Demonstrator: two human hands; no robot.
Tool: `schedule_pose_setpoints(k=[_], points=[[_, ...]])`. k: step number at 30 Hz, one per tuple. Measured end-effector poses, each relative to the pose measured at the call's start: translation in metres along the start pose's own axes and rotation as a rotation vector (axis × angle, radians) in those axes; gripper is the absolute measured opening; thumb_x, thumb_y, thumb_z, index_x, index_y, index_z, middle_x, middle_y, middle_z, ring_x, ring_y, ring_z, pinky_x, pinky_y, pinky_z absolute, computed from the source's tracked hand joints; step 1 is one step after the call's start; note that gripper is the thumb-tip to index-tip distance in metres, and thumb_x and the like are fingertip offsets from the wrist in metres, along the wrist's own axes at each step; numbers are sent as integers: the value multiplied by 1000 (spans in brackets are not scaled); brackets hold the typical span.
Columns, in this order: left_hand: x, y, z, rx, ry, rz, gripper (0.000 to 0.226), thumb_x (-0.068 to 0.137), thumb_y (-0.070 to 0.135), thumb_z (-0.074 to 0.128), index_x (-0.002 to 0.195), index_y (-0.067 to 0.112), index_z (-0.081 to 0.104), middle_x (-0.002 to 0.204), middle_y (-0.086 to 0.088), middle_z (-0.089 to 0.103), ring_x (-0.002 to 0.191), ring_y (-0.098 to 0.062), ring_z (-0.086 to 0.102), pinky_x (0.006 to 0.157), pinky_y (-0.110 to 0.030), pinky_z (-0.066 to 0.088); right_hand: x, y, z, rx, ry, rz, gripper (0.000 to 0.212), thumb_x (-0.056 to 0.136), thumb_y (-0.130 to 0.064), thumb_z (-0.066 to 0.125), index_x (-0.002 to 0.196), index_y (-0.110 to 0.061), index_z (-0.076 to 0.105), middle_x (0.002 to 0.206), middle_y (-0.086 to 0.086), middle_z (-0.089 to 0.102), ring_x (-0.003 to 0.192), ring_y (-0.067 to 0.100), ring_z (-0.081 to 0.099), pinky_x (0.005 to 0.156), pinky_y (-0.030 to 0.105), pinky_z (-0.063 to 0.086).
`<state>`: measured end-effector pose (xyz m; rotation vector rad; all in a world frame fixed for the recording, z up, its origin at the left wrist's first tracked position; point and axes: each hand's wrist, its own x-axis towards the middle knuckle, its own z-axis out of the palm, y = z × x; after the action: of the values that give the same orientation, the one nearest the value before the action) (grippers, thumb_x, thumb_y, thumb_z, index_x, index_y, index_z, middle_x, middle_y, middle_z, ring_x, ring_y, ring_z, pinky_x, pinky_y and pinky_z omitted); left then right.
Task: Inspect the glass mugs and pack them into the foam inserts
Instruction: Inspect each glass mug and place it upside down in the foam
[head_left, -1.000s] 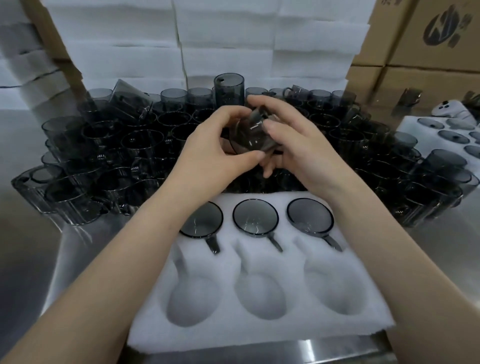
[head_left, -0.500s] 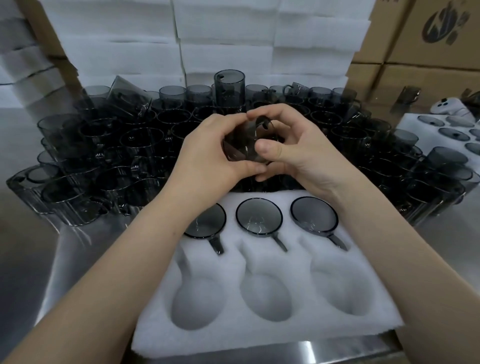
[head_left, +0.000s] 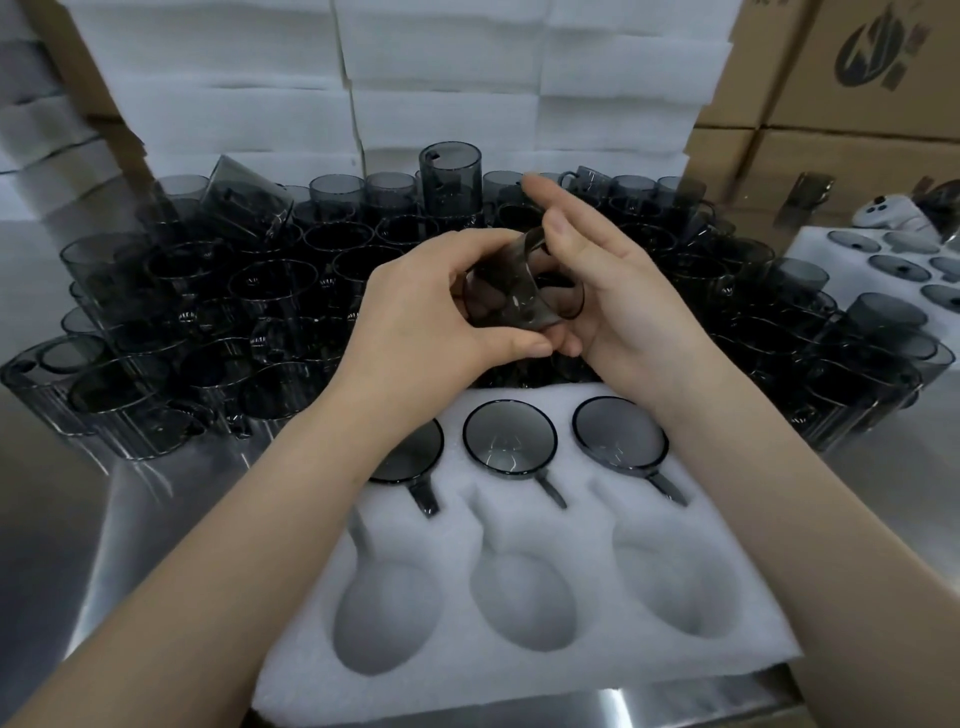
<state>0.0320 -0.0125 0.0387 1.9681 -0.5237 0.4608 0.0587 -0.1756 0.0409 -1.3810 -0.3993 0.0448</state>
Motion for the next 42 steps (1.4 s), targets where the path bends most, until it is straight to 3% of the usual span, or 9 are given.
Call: schedule_pose_setpoints(k=[7,11,15,20,25,30,32,37,42], points=[[0,0,-5,-232,52,-33,59,58,16,89,110,31,64,103,12,70,91,-8,70,81,-22,56,5,2,-11,272,-266,126,57,86,-27,59,141,-25,47,123,13,44,92,30,39,65,27,38],[-1,1,-8,-324,46,-41,52,61,12,88,105,30,66,93,13,71,86,-9,71,75,-18,54,4,3,-15,376,-393,113,82,72,-21,80,145,-16,42,118,13,48,69,13,59,59,22,51],[-1,0,-8,-284,41,-58,50,61,14,89,101,34,66,89,14,72,82,-8,71,74,-21,56,4,4,-10,230,-310,84,93,57,-26,89,139,-15,46,112,19,47,60,11,57,51,21,48],[-1,-2,-5,-134,5,-46,48,55,28,86,98,40,68,94,9,73,86,-15,71,84,-40,58,2,5,0,-69,-100,40,65,67,-18,80,124,-18,49,85,3,56,53,13,54,40,23,41],[-2,-3,-1,114,-31,33,59,56,30,91,110,37,68,99,20,68,97,3,61,88,-14,46,-1,6,10,-395,53,-42,50,63,-53,73,100,-28,49,74,-7,59,52,14,54,36,24,39],[0,-4,2,173,-63,56,65,62,28,89,121,34,63,107,22,66,104,5,57,92,-7,40,1,5,10,-324,169,-63,19,92,-38,54,84,-21,56,74,3,54,42,19,50,34,22,35],[-1,-4,1,107,-31,35,61,62,36,86,117,36,60,105,27,64,105,7,58,93,-10,42,3,2,8,-177,183,-23,20,98,-30,47,96,-19,64,81,7,56,44,20,49,35,23,35],[-3,-3,-1,-228,27,-47,50,69,33,78,110,29,50,111,14,68,113,-5,62,102,-40,49,3,-2,4,143,-67,202,40,99,-38,42,128,-14,57,92,10,61,62,23,60,48,30,51],[-2,-3,-1,-391,-31,-81,53,72,28,78,115,21,47,120,-2,65,113,-14,63,103,-41,48,0,-2,-1,312,-341,286,49,93,-45,41,127,-13,57,121,14,62,101,29,66,82,41,57]])
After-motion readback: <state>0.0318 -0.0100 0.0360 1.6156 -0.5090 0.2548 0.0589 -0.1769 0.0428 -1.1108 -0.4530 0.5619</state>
